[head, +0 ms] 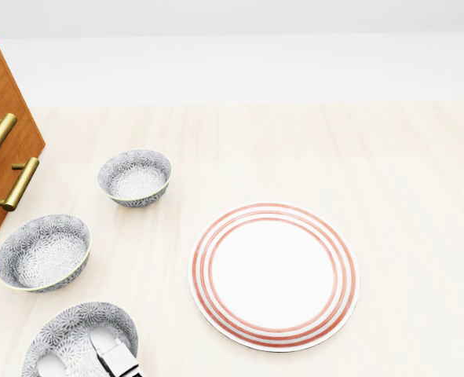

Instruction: Put the bowl at the front on the plate.

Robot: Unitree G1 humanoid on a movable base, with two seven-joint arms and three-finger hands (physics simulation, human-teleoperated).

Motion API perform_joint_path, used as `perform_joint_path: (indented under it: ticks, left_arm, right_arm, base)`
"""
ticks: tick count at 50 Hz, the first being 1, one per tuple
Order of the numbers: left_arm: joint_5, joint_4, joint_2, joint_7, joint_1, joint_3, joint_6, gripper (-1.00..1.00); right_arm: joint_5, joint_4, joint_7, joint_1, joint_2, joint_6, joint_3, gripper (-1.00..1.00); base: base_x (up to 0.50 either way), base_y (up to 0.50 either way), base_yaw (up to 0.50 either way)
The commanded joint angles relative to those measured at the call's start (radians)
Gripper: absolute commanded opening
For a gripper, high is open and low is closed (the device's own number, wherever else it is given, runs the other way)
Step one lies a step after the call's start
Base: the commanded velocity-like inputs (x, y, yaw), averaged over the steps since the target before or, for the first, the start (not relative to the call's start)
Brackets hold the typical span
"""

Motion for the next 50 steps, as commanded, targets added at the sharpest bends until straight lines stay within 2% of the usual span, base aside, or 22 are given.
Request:
perform_joint_path:
  ticks: [1,14,26,50]
  left_arm:
    - [-0.032,-0.027,-0.007,0.000,0.001,0.007,0.000,1.00]
    - [-0.032,-0.027,-0.007,0.000,0.001,0.007,0.000,1.00]
    - [-0.037,-0.022,-0.005,0.000,0.001,0.006,0.000,1.00]
    - [-0.037,-0.032,-0.011,-0.005,0.002,0.011,0.000,1.00]
  right_arm:
    - [0.011,0.016,-0.006,-0.004,-0.003,0.000,0.001,1.00]
    - [0.013,0.016,-0.007,-0.005,-0.004,0.000,0.003,1.00]
    - [0.078,0.134,-0.079,-0.024,0.019,0.000,-0.064,1.00]
    - [-0.149,0.256,0.033,-0.039,0.062,0.000,-0.050,1.00]
  base:
    - [0.00,0.00,0.00]
    - [0.00,0.00,0.00]
    - [0.00,0.00,0.00]
    - [0.00,0.00,0.00]
